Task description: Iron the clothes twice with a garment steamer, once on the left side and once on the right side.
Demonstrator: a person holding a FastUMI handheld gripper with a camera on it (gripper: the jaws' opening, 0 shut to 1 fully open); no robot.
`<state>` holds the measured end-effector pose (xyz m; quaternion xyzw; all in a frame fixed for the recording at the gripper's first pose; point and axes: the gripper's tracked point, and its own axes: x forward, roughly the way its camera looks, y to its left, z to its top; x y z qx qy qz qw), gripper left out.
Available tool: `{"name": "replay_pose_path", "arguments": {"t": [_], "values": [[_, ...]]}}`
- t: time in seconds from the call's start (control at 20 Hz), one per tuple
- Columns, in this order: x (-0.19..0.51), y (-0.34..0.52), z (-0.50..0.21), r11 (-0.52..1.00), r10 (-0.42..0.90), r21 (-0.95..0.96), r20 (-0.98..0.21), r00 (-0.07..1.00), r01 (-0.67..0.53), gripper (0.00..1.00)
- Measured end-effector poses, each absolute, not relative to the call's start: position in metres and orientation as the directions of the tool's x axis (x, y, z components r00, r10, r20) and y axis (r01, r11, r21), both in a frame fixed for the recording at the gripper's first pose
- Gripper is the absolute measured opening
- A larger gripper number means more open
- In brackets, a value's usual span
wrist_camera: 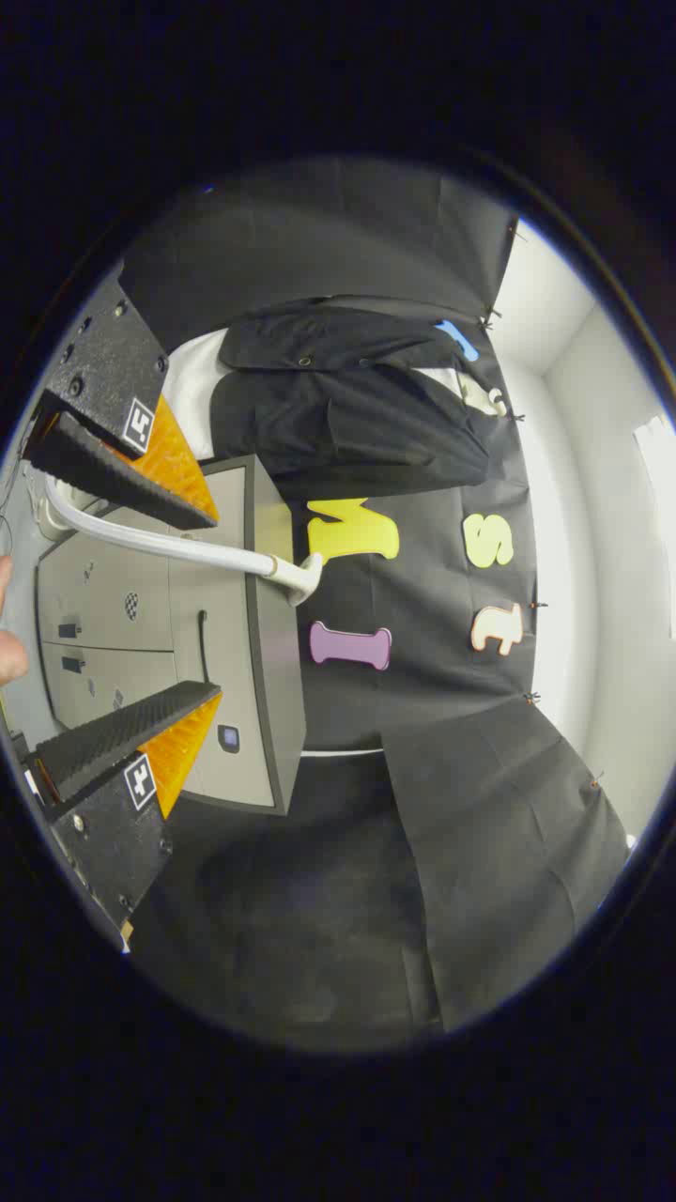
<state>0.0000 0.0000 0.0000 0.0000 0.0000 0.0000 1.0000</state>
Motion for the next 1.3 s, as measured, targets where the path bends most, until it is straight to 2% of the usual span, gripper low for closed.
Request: {"name": "replay_pose_path", "arguments": {"t": [0.55, 0.9, 1.3], "values": [[0.001, 0.020, 0.008, 0.999, 0.029, -0.027, 0.003, 1.000, -0.029, 1.00], [0.012, 0.035, 0.032, 0.999, 0.032, -0.013, -0.043, 0.999, -0.033, 1.00], [0.035, 0.057, 0.080, 0.999, -0.036, 0.027, -0.035, 0.999, 0.037, 1.00]]}}
